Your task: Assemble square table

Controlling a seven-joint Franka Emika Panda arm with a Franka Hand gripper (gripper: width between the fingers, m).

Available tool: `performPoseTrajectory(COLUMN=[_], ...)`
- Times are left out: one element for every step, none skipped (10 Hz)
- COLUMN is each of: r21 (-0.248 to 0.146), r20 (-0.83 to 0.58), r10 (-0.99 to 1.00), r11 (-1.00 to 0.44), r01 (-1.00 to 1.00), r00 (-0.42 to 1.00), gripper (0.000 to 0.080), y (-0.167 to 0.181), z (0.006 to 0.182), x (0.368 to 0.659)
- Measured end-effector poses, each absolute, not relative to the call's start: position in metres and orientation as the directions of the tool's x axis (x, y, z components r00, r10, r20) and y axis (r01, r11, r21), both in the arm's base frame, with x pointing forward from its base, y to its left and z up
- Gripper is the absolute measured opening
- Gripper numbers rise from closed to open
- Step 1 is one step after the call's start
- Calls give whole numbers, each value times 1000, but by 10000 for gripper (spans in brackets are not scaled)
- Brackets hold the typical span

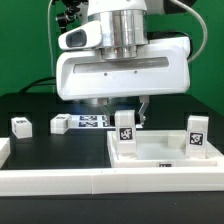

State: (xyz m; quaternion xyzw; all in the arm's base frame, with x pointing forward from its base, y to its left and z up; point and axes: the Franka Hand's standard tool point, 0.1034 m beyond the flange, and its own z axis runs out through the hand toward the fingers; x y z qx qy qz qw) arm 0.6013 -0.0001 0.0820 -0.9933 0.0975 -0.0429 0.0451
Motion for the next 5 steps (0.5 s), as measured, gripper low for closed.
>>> performPoseTrajectory(r21=[-98, -100, -101, -106, -113], r20=[77, 75, 74, 70, 57], r10=[-198, -216, -229, -294, -436], r11=[-977, -973, -970, -952, -897], r01=[-190, -208, -221, -286, -428], r00=[977, 974, 971, 953, 898], gripper=[289, 289, 289, 289, 289], y=[0, 0, 0, 1, 2], z=[82, 82, 82, 82, 81], x=[601, 601, 601, 602, 602])
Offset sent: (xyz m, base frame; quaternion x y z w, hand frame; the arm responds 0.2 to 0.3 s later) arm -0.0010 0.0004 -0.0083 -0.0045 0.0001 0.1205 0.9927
